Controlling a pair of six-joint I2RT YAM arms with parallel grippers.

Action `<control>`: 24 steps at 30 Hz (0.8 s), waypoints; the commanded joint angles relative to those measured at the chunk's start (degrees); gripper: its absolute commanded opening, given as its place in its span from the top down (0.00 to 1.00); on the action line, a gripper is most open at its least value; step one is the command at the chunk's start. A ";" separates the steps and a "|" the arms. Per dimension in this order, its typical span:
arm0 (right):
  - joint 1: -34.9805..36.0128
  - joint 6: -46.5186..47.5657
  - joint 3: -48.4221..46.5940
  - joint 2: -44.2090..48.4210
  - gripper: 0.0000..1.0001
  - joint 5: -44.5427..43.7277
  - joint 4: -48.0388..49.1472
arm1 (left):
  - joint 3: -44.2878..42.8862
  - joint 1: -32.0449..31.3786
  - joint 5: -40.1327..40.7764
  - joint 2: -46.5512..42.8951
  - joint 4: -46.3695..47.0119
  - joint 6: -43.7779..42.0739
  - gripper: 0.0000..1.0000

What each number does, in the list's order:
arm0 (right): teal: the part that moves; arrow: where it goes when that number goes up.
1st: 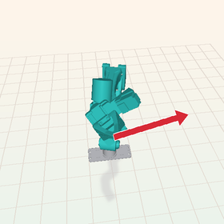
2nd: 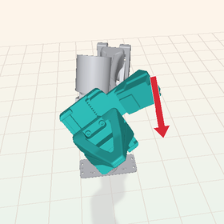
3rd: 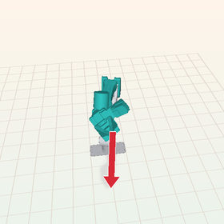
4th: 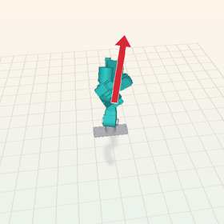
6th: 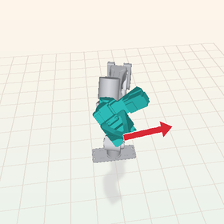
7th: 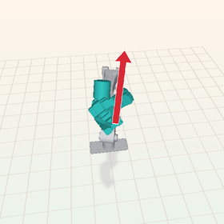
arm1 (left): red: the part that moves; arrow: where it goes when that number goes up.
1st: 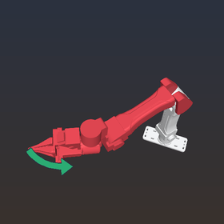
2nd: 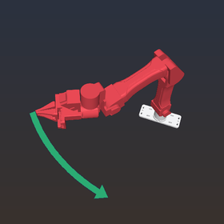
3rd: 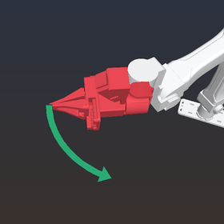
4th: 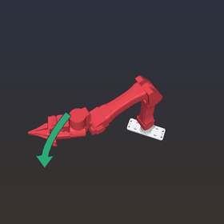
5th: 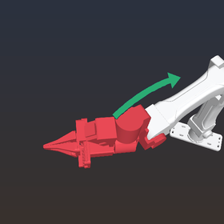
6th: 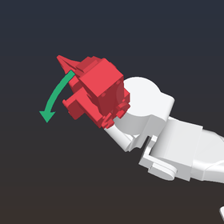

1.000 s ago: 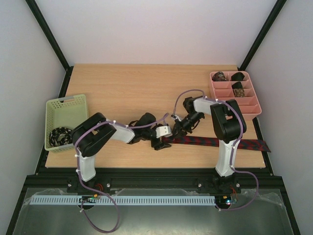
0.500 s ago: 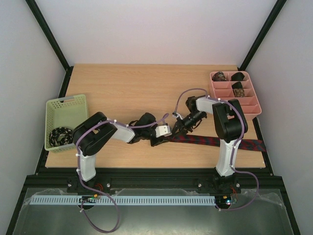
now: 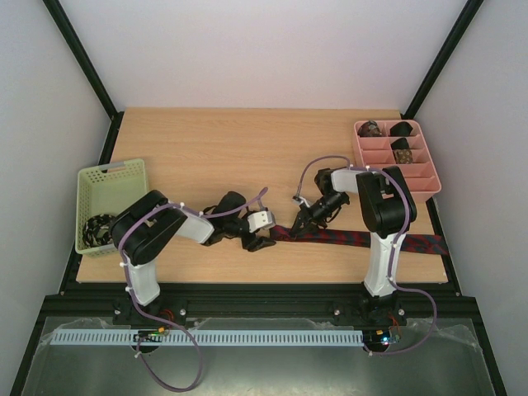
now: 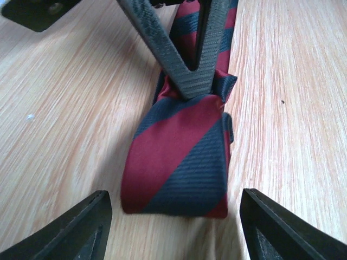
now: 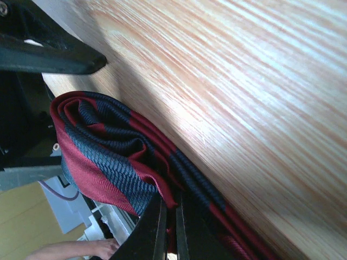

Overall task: Roll the ties
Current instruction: Roll the tie at the center of the board.

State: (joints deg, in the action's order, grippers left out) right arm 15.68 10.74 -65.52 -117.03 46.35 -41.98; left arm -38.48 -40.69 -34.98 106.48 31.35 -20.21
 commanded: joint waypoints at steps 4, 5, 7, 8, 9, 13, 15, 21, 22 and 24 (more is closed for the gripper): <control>-0.21 1.44 2.34 -2.07 0.99 -13.66 4.37 | 0.85 1.56 -5.16 1.74 3.24 -0.47 0.32; -0.19 1.47 2.60 -1.98 0.99 -13.85 4.56 | 0.23 1.57 -5.61 2.27 3.78 0.08 0.32; -0.13 1.72 2.72 -1.89 0.99 -14.12 4.88 | -1.20 1.57 -6.74 3.40 4.12 0.95 0.32; -0.18 1.80 2.57 -1.88 0.99 -14.18 4.96 | -1.80 1.58 -7.37 3.88 4.15 1.25 0.32; -0.13 1.89 2.39 -1.96 0.99 -14.13 4.97 | -2.23 1.58 -8.05 4.11 4.15 1.49 0.36; -0.16 1.89 1.70 -2.25 0.99 -13.94 5.10 | -3.68 1.57 -9.94 3.40 4.29 3.29 0.53; -0.19 2.04 1.44 -2.62 0.98 -13.83 4.77 | -4.21 1.12 -10.01 1.82 4.41 3.84 0.59; -0.21 2.53 1.42 -2.89 0.99 -13.85 4.45 | -7.25 -1.88 -9.05 0.16 5.98 6.34 0.62; -0.21 2.53 1.31 -2.93 0.99 -13.88 4.45 | -8.02 -2.61 -8.65 0.79 5.95 6.48 0.62; -0.14 2.53 1.15 -2.88 0.99 -13.82 4.41 | -9.52 -3.95 -7.35 2.62 5.90 6.66 0.62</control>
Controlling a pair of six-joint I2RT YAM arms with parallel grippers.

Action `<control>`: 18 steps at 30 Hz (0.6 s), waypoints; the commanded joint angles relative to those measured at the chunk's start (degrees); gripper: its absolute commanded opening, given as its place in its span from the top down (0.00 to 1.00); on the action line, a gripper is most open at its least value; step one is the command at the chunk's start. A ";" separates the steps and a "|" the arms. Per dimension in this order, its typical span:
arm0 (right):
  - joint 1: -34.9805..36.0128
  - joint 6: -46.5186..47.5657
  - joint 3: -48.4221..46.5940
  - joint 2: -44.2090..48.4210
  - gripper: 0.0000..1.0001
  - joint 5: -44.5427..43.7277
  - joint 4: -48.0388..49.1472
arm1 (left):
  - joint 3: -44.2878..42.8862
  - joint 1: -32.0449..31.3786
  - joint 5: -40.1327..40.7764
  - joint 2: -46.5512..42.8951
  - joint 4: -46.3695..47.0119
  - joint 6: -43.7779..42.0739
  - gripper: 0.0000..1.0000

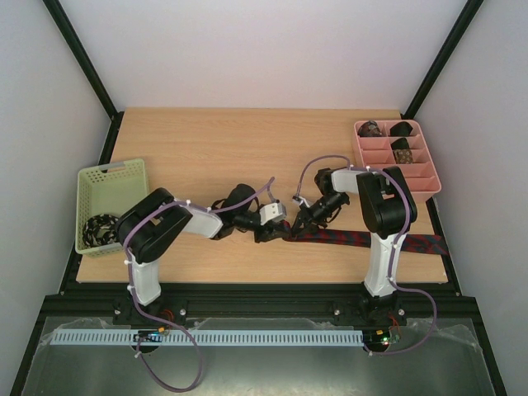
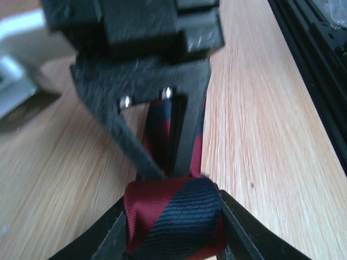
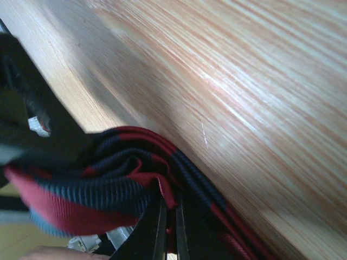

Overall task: Roll the ties
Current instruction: Roll the tie at the center of the board.

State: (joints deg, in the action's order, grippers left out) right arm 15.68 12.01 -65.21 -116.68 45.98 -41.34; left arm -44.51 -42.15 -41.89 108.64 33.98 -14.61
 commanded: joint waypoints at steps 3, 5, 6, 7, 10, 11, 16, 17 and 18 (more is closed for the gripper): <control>-0.16 1.05 0.24 -3.13 0.98 -13.33 3.53 | -5.13 -3.50 1.26 3.75 2.11 0.52 0.61; -0.17 0.85 -0.09 -2.76 0.97 -13.10 3.51 | -5.55 -3.87 2.70 5.61 0.48 -1.24 0.61; -0.16 0.75 -0.20 -2.50 0.96 -12.71 3.54 | -5.64 -4.02 3.61 6.39 -0.42 -2.20 0.61; -0.14 0.63 -0.33 -2.30 0.95 -12.31 3.63 | -5.65 -4.09 4.56 7.12 -1.51 -3.30 0.61; -0.19 0.40 -0.31 -1.54 0.93 -10.94 3.59 | -5.62 -4.10 8.70 8.77 -5.28 -6.39 0.62; -0.19 0.31 -0.34 -1.27 0.93 -10.77 3.69 | -5.40 -4.14 9.91 9.11 -6.71 -7.33 0.62; -0.75 1.10 -1.14 0.40 0.87 -9.30 1.75 | -3.37 -3.84 11.79 7.91 -12.19 -12.09 0.69; -1.02 1.71 -1.50 0.74 0.84 -9.56 0.84 | -2.80 -3.75 12.01 7.50 -13.36 -12.90 0.69; -1.27 2.35 -1.86 1.09 0.79 -9.78 -0.16 | -2.67 -3.62 12.13 7.20 -14.72 -13.69 0.71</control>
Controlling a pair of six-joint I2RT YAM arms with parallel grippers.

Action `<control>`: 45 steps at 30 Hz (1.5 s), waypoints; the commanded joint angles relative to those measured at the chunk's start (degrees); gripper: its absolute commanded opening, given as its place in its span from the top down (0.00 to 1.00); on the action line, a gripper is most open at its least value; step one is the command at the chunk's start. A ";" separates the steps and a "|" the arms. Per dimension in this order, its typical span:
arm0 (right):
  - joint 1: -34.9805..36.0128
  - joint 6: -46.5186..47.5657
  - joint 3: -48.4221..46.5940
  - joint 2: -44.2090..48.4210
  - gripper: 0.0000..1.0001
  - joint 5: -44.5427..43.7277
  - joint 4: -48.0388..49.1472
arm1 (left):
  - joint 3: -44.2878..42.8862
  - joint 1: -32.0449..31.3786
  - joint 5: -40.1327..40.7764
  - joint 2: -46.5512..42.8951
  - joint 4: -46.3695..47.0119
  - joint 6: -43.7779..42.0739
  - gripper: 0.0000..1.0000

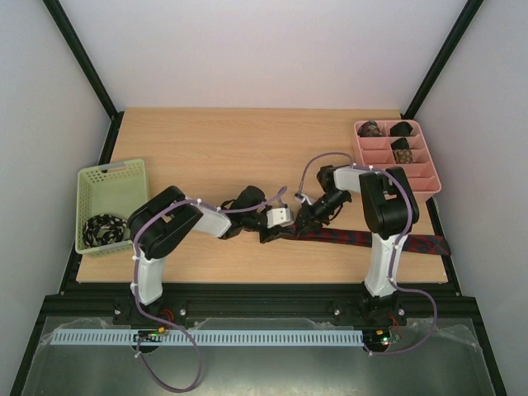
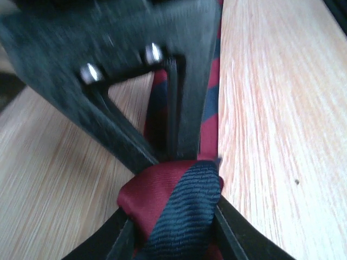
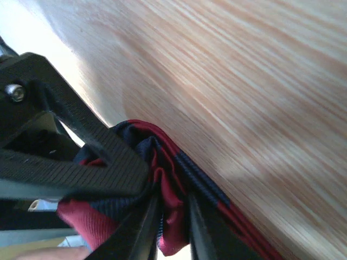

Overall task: Roll the ties
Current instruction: Roll the tie at the center of the board.

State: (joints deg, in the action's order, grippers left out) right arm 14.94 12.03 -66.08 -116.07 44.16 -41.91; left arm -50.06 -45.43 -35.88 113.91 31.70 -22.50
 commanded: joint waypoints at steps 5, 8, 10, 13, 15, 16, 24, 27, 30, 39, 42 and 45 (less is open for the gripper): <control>-2.88 4.13 -4.11 0.43 0.62 -5.79 -5.78 | 2.73 -0.31 7.35 1.98 -16.37 -8.48 0.73; -3.87 4.01 -5.55 0.35 0.61 -3.94 -8.53 | 1.35 -0.45 8.32 2.64 -17.88 -8.61 0.74; -4.22 3.54 -6.64 0.53 0.61 -2.39 -9.86 | 0.88 -0.43 8.73 2.81 -18.35 -8.61 0.74; -4.24 1.78 -8.25 1.49 0.57 0.53 -11.06 | 0.61 -0.52 8.73 2.79 -18.73 -8.66 0.75; -4.17 0.18 -8.94 2.34 0.53 3.04 -11.30 | 0.32 -0.54 8.64 2.94 -19.02 -8.53 0.75; -4.02 -0.37 -9.16 2.43 0.51 3.82 -11.53 | 0.24 -0.54 8.56 2.96 -19.04 -8.48 0.75; -1.37 -0.03 -7.33 0.43 0.55 -1.46 -12.69 | -0.37 -0.47 8.63 3.16 -19.78 -8.09 0.74; -1.40 -0.42 -7.12 1.24 0.53 -5.22 -12.94 | -0.47 -0.53 8.76 2.96 -20.01 -7.91 0.74; -1.39 -1.91 -7.44 3.30 0.43 -7.96 -13.46 | -0.47 -0.50 8.96 2.82 -20.10 -7.75 0.74; -1.38 -1.24 -6.18 7.65 0.48 -4.57 -18.00 | -0.03 -0.58 9.20 2.53 -19.80 -6.87 0.73; -0.78 -1.32 -6.82 5.76 0.50 -1.78 -18.59 | 0.22 -0.71 9.20 2.54 -19.84 -6.72 0.73; 0.54 -1.27 -7.11 3.32 0.50 0.07 -18.53 | 0.46 -0.69 9.43 2.35 -19.88 -6.77 0.73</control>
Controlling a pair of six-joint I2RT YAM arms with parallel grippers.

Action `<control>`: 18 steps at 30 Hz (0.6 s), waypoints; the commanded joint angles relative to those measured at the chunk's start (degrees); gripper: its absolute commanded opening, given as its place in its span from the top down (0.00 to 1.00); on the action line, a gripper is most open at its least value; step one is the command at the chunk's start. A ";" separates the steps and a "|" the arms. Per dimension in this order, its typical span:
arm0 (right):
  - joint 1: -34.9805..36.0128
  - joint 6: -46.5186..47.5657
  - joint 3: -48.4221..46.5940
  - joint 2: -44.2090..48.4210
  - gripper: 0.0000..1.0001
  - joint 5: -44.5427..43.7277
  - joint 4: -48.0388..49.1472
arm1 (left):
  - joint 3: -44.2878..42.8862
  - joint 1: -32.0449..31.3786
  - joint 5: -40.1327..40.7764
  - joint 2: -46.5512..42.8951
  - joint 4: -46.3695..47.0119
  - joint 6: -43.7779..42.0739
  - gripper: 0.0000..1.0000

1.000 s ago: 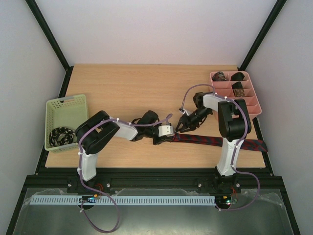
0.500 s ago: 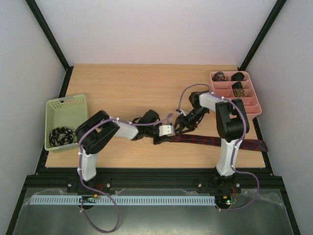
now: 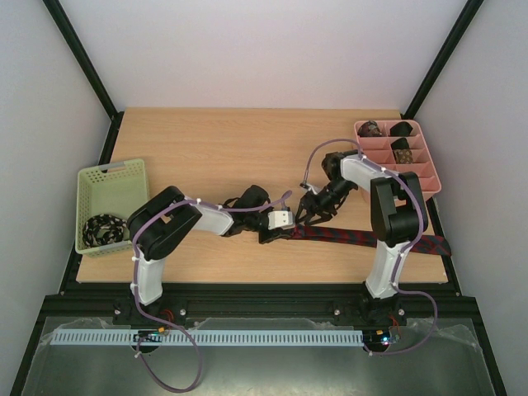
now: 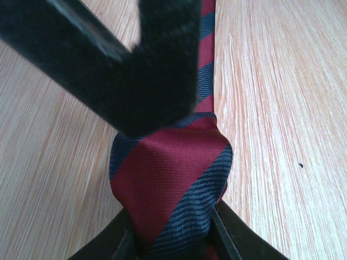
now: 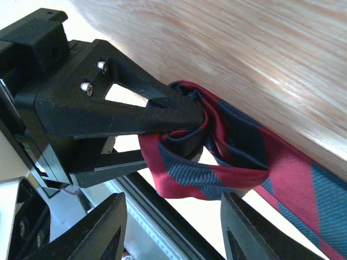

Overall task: Roll the ties
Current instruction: Roll the tie at the center of the board.

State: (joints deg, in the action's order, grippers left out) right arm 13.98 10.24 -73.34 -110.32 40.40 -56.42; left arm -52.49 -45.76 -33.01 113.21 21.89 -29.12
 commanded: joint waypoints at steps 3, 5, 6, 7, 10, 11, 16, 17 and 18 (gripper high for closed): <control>2.78 0.31 0.11 -4.46 0.51 3.31 -2.72 | 3.12 -0.39 6.76 2.85 -10.03 -0.14 0.72; 3.02 -0.70 0.70 -5.58 0.51 2.49 -0.83 | 3.26 -0.39 6.75 2.90 -9.88 -0.07 0.71; 3.06 -1.16 0.81 -6.18 0.52 1.82 -0.03 | 3.34 -0.39 6.59 2.85 -9.73 -0.04 0.71; 3.01 -1.49 0.73 -6.74 0.54 1.24 0.72 | 3.28 -0.34 6.64 2.88 -9.76 -0.01 0.70; 2.91 -2.45 0.47 -7.57 0.65 -0.26 2.48 | 2.78 -0.32 6.56 2.68 -9.64 0.22 0.67; 2.87 -2.42 0.60 -7.73 0.71 -0.44 2.74 | 2.44 -0.31 6.48 2.52 -9.67 0.50 0.65; 2.37 -0.78 2.95 -8.15 0.97 -0.59 2.87 | 0.25 0.93 3.66 -0.44 -9.25 3.46 0.53; 2.11 -0.42 3.39 -8.15 0.98 -0.59 3.03 | -0.06 1.22 3.06 -1.28 -9.00 3.95 0.49; 1.95 -0.14 3.74 -8.15 0.99 -0.59 3.25 | -0.34 1.41 2.53 -2.23 -8.52 4.53 0.46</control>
State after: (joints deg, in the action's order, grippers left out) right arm 16.67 8.93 -71.96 -117.23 41.39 -52.82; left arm -52.69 -45.69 -31.53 112.71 20.25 -26.83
